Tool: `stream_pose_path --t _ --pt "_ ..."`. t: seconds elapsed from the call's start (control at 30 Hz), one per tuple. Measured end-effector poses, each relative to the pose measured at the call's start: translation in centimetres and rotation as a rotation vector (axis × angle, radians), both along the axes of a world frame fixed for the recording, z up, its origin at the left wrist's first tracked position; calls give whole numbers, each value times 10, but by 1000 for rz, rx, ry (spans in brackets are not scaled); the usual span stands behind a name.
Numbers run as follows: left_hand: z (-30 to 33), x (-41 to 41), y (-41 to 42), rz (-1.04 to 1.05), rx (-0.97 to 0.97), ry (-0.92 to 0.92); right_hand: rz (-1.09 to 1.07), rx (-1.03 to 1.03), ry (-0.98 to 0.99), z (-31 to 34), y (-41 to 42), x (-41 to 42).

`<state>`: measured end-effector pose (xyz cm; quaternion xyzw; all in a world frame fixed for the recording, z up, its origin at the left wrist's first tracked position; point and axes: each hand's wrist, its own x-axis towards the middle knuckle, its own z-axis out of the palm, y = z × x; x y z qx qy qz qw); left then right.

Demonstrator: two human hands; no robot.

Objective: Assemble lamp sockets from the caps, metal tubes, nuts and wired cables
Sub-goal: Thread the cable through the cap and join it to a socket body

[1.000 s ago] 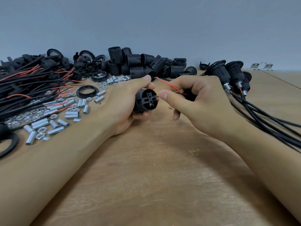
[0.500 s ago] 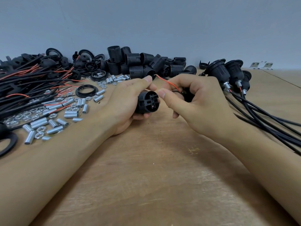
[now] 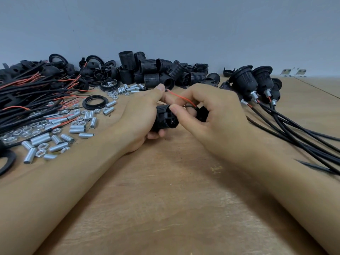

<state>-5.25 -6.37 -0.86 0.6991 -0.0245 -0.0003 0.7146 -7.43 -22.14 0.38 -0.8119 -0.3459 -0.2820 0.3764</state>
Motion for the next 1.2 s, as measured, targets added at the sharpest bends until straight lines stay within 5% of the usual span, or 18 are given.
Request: stream_pose_path --t 0.13,1.2 --pt "3 -1 5 -20 -54 51 27 104 54 7 -11 1" --pt "6 -3 -1 21 -40 51 25 -75 -77 4 -7 1"
